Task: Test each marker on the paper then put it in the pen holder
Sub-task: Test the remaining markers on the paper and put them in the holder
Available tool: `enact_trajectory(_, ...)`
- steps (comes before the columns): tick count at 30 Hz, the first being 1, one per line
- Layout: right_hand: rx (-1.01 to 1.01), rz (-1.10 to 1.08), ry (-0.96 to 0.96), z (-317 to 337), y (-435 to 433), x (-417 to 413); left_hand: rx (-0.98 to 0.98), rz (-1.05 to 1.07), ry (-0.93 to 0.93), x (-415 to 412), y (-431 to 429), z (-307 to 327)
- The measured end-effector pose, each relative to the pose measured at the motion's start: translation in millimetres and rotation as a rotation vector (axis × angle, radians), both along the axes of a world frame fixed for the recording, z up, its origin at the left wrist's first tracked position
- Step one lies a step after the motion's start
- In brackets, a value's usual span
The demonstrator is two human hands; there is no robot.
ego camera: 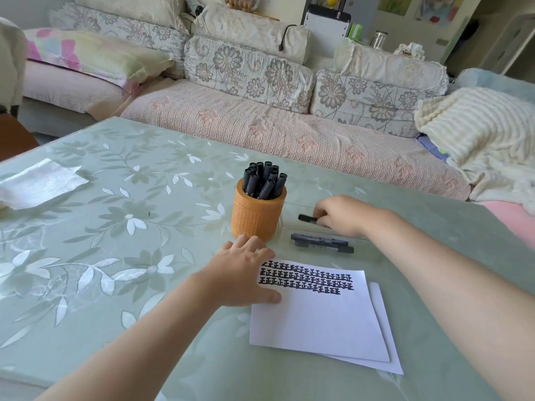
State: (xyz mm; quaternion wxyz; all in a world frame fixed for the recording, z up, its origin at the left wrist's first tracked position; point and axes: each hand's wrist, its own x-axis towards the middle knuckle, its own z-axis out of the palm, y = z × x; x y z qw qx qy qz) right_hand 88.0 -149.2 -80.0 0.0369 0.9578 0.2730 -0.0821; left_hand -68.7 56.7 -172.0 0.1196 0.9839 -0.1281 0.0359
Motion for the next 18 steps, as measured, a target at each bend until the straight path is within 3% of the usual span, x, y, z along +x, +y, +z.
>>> enact_trajectory(5, 0.151, 0.055, -0.174, 16, -12, -39, -0.034, 0.036, -0.004, 0, -5, 8)
enact_trajectory(11, 0.387, 0.003, -0.059, -2, -41, -96, -0.233, 0.002, -0.18, -3, -23, 24)
enact_trajectory(18, 0.588, 0.002, 0.096, -32, -65, -118, -0.258, -0.122, -0.286, -5, -55, 33)
